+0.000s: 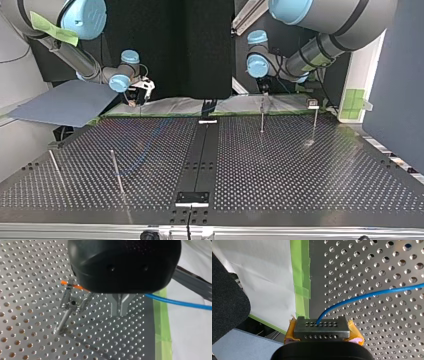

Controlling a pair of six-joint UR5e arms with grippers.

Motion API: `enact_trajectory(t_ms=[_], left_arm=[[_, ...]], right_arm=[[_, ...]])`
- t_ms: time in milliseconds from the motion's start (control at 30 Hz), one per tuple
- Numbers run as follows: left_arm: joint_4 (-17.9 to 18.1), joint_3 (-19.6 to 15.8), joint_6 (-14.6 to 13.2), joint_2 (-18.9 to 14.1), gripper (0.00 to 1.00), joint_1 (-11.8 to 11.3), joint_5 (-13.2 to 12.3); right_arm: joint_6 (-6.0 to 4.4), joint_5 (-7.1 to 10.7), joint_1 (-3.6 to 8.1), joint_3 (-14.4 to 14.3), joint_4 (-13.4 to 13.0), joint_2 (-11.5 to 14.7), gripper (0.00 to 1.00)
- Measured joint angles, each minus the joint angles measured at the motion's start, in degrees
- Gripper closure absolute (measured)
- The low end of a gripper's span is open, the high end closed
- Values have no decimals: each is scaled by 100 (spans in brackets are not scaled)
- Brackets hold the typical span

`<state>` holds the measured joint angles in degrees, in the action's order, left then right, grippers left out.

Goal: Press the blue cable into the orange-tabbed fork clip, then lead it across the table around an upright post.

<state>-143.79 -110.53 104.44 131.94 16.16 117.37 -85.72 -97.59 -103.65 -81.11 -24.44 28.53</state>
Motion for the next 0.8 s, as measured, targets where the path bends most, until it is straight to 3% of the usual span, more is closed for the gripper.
enact_trajectory(t_ms=[300, 567, 800], left_arm=[[193, -2, -248, 1, 100, -130, -53], [214, -2, -622, 1, 100, -404, -143], [213, -2, -779, 16, 100, -466, -236]], right_arm=[[3, -6, 1, 2, -6, 0, 100], [3, -7, 12, 1, -8, 0, 100], [9, -6, 15, 2, -9, 0, 100]])
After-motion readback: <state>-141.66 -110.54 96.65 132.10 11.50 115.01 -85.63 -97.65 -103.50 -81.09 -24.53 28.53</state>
